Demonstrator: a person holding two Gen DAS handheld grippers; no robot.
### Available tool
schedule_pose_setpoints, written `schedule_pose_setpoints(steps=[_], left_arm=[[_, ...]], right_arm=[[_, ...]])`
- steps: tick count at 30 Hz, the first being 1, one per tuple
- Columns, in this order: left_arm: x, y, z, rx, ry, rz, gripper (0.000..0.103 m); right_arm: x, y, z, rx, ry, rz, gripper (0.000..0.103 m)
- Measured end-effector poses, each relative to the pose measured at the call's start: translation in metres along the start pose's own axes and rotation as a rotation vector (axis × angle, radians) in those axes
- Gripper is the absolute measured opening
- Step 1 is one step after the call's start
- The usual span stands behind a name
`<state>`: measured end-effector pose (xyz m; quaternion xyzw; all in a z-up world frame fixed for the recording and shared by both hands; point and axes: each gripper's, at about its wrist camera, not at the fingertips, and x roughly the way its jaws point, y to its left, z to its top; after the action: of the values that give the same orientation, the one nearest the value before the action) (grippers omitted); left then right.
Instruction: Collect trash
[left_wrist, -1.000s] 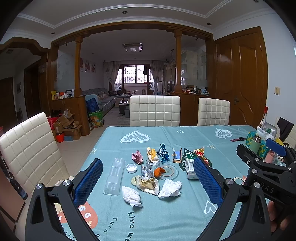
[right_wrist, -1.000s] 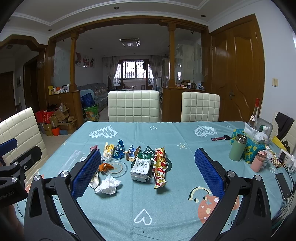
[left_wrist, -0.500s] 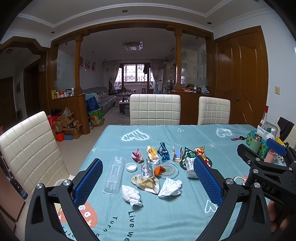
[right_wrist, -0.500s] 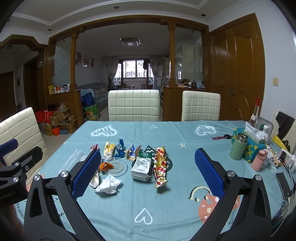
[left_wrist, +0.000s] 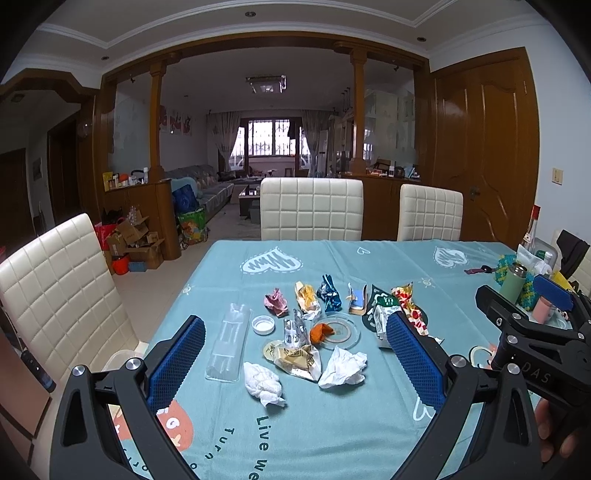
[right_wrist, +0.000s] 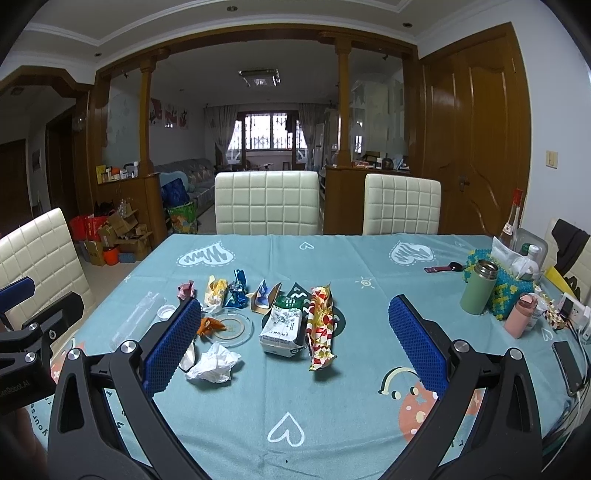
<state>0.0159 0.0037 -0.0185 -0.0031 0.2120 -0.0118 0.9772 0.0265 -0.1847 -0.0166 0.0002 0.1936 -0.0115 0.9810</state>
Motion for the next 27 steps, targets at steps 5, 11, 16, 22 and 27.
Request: schedule_pose_setpoints(steps=[5, 11, 16, 22, 27], left_arm=[[0.017, 0.005, -0.003, -0.017, 0.045, 0.007, 0.096], [0.043, 0.011, -0.007, -0.034, 0.114, 0.012, 0.096], [0.064, 0.013, -0.009, -0.029, 0.153, 0.021, 0.096], [0.096, 0.025, -0.034, -0.019, 0.259, 0.033, 0.096], [0.123, 0.033, -0.064, -0.004, 0.385, 0.021, 0.096]], right_arm=[[0.018, 0.001, -0.003, -0.008, 0.036, 0.001, 0.100], [0.044, 0.001, -0.007, 0.001, 0.089, 0.009, 0.100], [0.068, 0.003, -0.013, 0.000, 0.133, 0.009, 0.100], [0.104, 0.002, -0.026, -0.009, 0.236, 0.017, 0.100], [0.133, 0.011, -0.047, -0.043, 0.323, 0.060, 0.100]])
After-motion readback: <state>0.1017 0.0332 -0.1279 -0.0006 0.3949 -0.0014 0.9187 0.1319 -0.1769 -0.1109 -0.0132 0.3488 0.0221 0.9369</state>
